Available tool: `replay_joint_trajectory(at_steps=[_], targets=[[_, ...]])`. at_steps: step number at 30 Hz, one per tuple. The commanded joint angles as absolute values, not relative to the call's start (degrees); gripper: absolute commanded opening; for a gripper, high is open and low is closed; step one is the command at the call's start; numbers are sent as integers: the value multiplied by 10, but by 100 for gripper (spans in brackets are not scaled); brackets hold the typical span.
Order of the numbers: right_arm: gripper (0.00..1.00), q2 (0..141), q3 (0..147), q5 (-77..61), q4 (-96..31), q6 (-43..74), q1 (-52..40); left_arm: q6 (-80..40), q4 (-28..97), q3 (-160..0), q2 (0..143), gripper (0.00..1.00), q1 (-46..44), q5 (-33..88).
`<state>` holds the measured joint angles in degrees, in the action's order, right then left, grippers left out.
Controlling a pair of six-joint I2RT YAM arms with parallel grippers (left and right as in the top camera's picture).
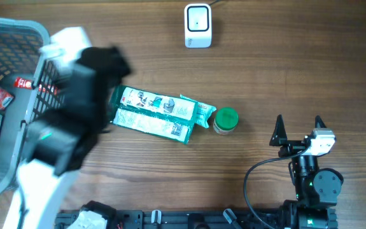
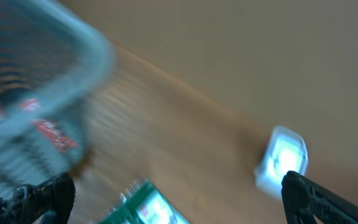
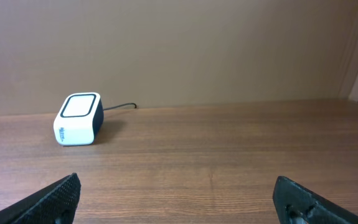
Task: Scan the item barcode
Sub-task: 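Carry the green tin out and set it beside the glove packs, then reach the left gripper into the basket and grasp the red Nescafe stick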
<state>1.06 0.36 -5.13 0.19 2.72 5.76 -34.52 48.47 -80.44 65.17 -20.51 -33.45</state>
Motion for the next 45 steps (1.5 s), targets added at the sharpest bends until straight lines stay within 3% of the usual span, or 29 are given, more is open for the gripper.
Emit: replay_joint_trajectory(at_steps=[1, 7, 11, 16, 22, 28, 37, 45], targets=[[100, 8, 3, -58, 3, 30, 56, -416, 487, -810, 598, 100, -38, -326], [100, 8, 3, -58, 3, 31, 56, -480, 461, -810, 649, 100, 247, -192], [100, 8, 3, -58, 3, 30, 56, -487, 451, -810, 755, 99, 310, -142], [100, 8, 3, -58, 3, 30, 56, -440, 425, -810, 909, 97, 310, -142], [100, 8, 3, -58, 3, 30, 56, -418, 387, -810, 1015, 99, 310, -59], [100, 8, 3, -58, 3, 31, 56, -390, 354, -810, 1065, 99, 303, -41], [100, 8, 3, -58, 3, 30, 56, -153, 286, -810, 1125, 96, 281, -61], [100, 8, 3, -58, 3, 31, 56, -138, 294, -809, 1152, 95, 280, -97]])
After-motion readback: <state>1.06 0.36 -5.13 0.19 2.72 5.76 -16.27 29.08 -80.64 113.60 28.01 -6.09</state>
